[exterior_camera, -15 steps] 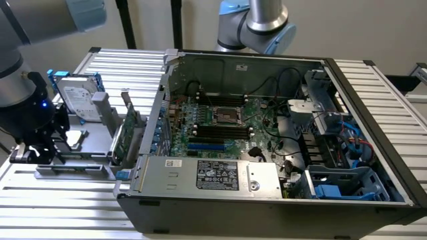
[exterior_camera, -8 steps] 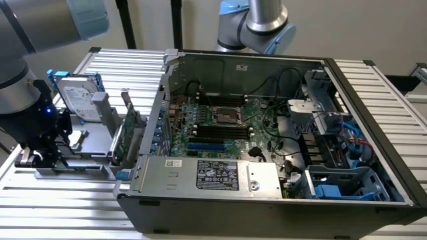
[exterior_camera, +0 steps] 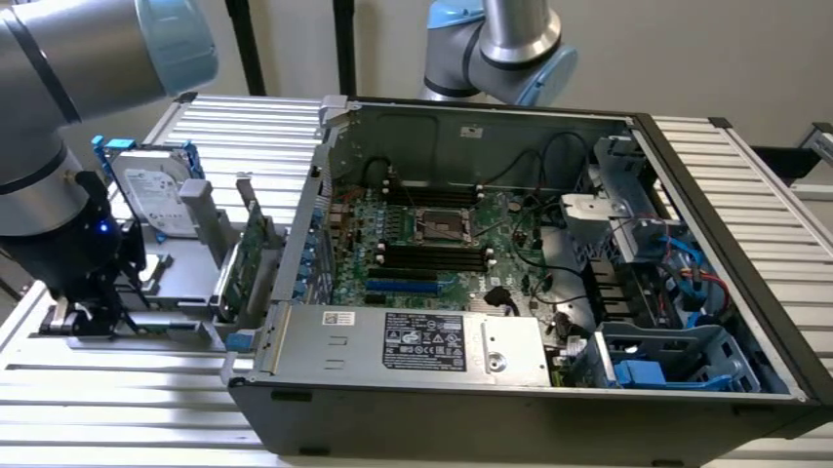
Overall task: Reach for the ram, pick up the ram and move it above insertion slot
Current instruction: 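Pick up the ram and move it above insertion slot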
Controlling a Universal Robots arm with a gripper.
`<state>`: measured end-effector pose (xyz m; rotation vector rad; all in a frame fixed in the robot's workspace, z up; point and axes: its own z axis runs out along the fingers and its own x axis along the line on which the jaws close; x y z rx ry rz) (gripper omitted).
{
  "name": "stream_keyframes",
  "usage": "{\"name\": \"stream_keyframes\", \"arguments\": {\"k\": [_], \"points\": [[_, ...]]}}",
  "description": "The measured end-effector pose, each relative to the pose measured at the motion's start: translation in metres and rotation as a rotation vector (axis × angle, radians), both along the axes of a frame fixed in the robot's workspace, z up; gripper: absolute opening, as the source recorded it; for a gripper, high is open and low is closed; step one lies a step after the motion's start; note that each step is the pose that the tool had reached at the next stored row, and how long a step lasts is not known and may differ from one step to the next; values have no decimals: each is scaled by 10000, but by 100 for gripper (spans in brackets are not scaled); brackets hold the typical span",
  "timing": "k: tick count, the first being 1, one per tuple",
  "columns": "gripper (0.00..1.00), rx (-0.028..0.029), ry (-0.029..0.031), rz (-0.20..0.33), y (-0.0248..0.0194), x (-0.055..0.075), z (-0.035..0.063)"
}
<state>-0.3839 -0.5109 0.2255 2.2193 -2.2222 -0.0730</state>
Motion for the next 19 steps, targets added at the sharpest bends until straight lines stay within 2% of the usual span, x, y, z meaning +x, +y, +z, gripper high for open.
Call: {"name": "stream_keyframes", "arguments": {"k": [7, 15, 17, 19], "points": [[36, 30, 0, 0, 27, -3, -128], [36, 71, 2, 0, 37, -23, -239], [36, 106, 9, 1, 37, -28, -249], [36, 177, 23, 0, 38, -31, -255]]}}
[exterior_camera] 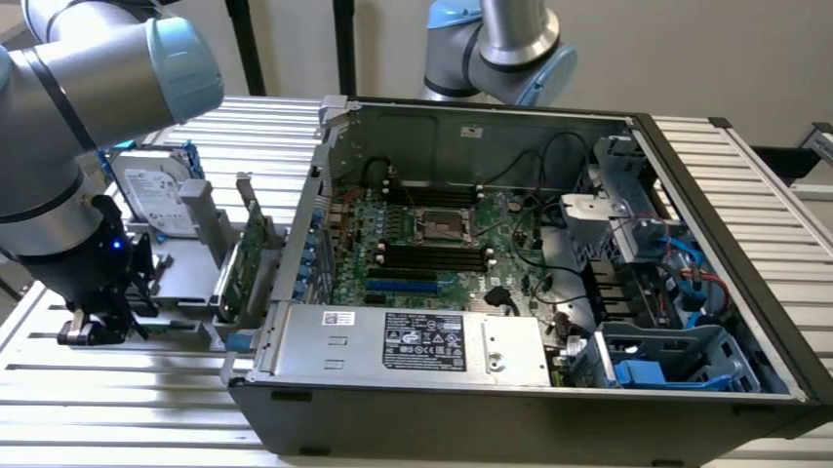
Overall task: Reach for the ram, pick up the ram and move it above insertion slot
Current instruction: 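Pick up the ram and move it above insertion slot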
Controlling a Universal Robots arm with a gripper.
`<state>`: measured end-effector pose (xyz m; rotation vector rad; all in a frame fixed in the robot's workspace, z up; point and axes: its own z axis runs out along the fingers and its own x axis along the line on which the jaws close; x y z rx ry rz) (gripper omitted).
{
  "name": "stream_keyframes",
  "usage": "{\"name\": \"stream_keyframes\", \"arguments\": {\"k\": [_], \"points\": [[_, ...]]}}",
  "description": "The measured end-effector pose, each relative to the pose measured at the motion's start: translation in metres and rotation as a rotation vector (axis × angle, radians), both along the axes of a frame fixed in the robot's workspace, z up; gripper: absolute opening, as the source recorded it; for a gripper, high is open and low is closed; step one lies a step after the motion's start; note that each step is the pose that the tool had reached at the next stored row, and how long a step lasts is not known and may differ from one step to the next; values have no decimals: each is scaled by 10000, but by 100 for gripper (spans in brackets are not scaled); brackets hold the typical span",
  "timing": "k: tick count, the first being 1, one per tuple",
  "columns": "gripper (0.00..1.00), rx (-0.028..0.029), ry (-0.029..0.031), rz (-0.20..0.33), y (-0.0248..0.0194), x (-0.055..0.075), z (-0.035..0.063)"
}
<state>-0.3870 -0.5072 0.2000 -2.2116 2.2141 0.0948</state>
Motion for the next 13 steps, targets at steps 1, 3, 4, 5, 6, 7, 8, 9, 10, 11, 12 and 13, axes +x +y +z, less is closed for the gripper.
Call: {"name": "stream_keyframes", "arguments": {"k": [1, 3, 4, 5, 6, 7, 8, 9, 10, 11, 12, 13], "points": [[36, 39, 8, 0, 0, -2, -3], [36, 67, 25, 0, 1, -2, -16], [36, 68, 35, 0, 0, -2, -24], [36, 69, 46, 0, 0, -2, -32], [36, 70, 55, 0, 0, -2, -39], [36, 69, 67, 0, 0, -2, -43], [36, 68, 71, 0, -1, -2, -45], [36, 67, 73, 0, -1, -2, -46], [35, 68, 73, 0, -1, -2, -47], [28, 69, 72, 0, 0, -1, -48], [22, 70, 71, 0, 0, -2, -49], [22, 68, 71, 1, -1, -2, -48]]}}
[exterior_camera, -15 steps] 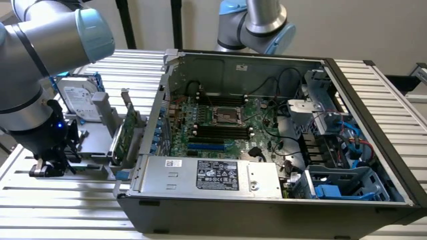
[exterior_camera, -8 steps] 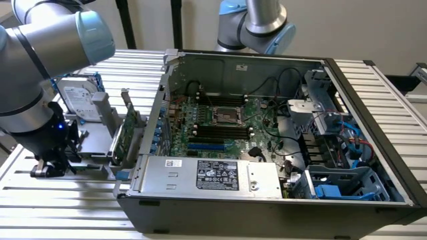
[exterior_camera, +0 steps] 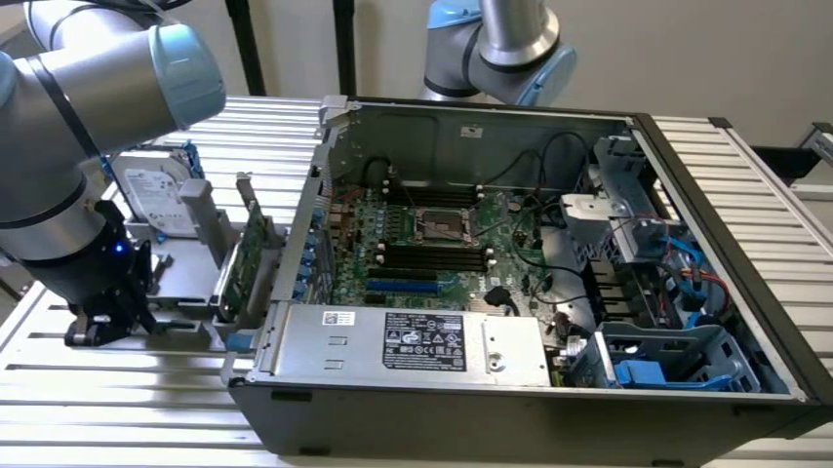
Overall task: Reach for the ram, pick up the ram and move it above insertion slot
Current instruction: 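Pick up the ram and move it above insertion slot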
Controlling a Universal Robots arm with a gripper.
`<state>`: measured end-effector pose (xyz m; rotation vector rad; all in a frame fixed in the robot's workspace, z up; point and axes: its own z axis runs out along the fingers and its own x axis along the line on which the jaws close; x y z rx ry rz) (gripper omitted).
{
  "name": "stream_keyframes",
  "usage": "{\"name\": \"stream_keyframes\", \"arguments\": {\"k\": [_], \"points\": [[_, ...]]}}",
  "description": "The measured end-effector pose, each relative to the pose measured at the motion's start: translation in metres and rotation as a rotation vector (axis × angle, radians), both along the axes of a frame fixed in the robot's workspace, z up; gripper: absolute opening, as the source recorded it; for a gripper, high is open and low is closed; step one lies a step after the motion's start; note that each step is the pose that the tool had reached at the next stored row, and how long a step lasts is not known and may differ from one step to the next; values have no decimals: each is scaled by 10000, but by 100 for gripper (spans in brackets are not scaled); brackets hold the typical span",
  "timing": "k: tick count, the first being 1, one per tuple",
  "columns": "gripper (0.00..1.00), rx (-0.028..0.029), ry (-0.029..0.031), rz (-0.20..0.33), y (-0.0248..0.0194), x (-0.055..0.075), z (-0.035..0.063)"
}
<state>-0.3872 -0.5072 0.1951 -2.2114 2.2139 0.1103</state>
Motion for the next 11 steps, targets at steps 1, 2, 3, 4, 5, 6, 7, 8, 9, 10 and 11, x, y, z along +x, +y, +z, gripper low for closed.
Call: {"name": "stream_keyframes", "arguments": {"k": [1, 2, 3, 4, 5, 6, 7, 8, 9, 10, 11], "points": [[16, 1, 0, 0, 0, 0, 0], [16, 1, -1, 0, 0, 0, 0], [16, 1, 0, 0, 0, 0, 0], [14, 2, -1, 0, 0, 0, 0], [14, 2, -1, -4, 0, 0, 0], [14, 1, -1, -15, 0, 0, 0], [14, 2, -1, -53, 0, 0, -1], [14, 2, -1, -116, 1, 0, -1], [14, 2, 0, -197, 0, 0, -1], [14, 2, 0, -269, 0, 0, -1], [14, 1, 0, -318, 0, 0, -1]]}}
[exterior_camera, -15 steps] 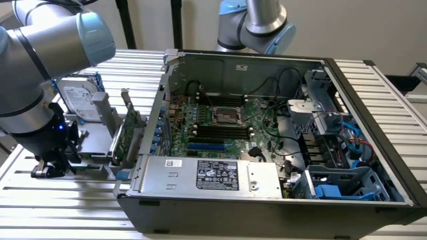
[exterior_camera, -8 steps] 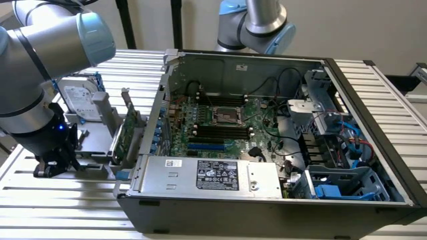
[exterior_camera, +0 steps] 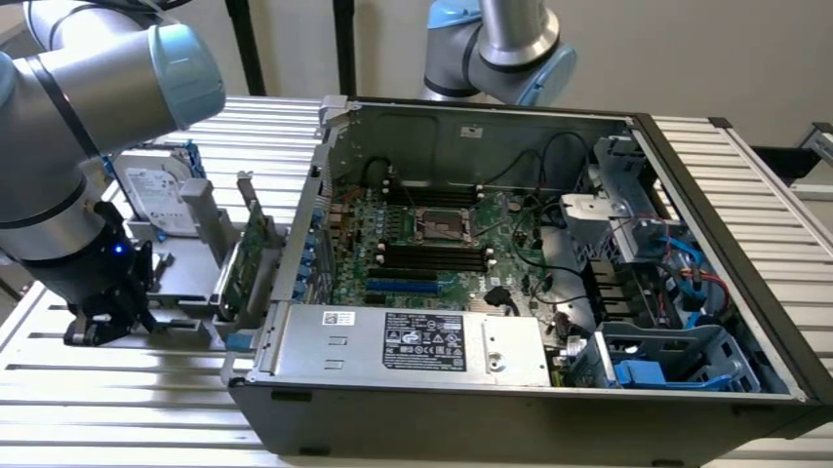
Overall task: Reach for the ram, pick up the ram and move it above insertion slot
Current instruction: 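Pick up the ram and move it above insertion slot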
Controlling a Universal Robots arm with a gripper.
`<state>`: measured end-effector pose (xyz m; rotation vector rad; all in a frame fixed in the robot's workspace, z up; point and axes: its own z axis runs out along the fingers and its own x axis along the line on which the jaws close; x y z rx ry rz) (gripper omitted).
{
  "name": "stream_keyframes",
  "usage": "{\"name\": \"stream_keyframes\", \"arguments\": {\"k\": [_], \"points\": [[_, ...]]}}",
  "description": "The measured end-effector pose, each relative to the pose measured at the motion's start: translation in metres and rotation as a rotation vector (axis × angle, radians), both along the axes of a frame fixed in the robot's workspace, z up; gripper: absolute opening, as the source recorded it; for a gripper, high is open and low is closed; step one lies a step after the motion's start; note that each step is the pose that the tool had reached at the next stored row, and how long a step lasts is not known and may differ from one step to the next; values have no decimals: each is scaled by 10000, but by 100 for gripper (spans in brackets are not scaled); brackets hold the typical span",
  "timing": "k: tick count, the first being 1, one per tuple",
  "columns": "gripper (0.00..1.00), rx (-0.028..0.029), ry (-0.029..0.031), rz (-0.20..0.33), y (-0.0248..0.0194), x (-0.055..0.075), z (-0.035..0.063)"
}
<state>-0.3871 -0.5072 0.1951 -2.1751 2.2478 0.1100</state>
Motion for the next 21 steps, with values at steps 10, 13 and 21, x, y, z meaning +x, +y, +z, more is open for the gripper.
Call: {"name": "stream_keyframes", "arguments": {"k": [10, 13, 21], "points": [[14, 0, 0, -22, 0, -1, 16], [14, 0, 0, -22, 0, 0, 83], [14, 0, 3, -22, 0, 0, 414]]}}
